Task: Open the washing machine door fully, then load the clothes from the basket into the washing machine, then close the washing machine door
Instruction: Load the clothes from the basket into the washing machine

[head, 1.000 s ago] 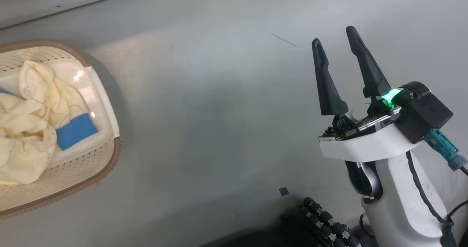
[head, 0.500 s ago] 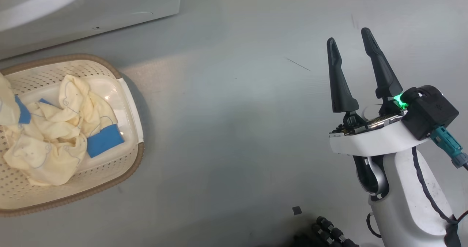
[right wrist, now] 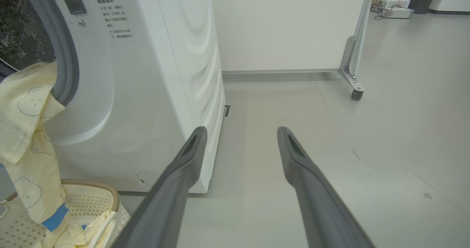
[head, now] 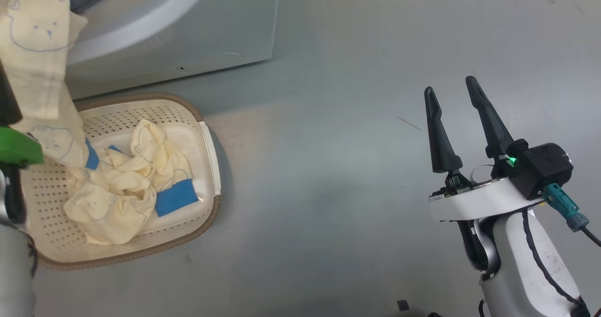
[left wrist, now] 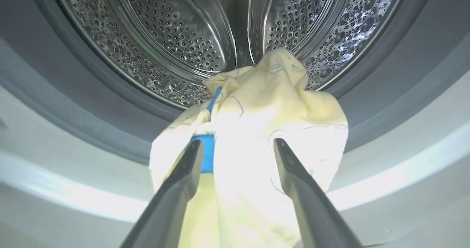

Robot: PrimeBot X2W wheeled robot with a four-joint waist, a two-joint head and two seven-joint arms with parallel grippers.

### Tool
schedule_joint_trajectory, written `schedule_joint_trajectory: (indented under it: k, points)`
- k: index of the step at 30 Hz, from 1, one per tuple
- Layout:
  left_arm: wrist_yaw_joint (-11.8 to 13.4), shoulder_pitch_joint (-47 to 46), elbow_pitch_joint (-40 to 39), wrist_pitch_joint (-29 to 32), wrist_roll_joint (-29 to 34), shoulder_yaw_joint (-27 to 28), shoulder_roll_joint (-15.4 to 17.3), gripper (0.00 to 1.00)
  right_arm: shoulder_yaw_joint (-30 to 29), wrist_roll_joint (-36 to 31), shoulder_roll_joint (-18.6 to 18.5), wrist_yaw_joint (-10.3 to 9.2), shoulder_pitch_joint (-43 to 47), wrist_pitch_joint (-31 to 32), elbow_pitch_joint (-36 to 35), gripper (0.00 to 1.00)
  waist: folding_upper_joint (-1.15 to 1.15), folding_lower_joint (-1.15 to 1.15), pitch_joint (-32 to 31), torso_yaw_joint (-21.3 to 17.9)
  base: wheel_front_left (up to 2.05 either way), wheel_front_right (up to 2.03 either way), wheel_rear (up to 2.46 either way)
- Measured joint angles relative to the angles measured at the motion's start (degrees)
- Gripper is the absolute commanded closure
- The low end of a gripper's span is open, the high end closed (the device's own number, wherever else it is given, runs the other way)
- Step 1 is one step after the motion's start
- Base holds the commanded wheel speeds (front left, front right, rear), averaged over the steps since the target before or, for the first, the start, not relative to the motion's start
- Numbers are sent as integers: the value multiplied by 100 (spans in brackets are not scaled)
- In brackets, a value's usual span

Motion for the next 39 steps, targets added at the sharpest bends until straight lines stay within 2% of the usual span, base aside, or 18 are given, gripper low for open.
schedule_joint_trajectory:
  k: [7, 14, 29, 39]
  points:
    - [176, 951, -645, 4, 103, -57, -626, 0, -71, -77, -51, 13, 272, 0, 126, 0, 0, 0, -466, 207, 0, 0, 0]
    - [191, 1659, -1076, 4, 216, -338, -1127, 0, -198, -108, -122, 15, 654, 0, 266, 0, 0, 0, -918, 440, 0, 0, 0]
    - [293, 2910, -1551, 5, 371, -506, -1154, 0, -130, -135, -79, 21, 1117, 1, 391, 0, 0, 0, -1826, 690, 0, 0, 0]
    - [361, 3262, -1912, 5, 369, -561, -1158, 0, -52, -136, -68, 53, 1168, 1, 349, 0, 0, 0, -1986, 709, 0, 0, 0]
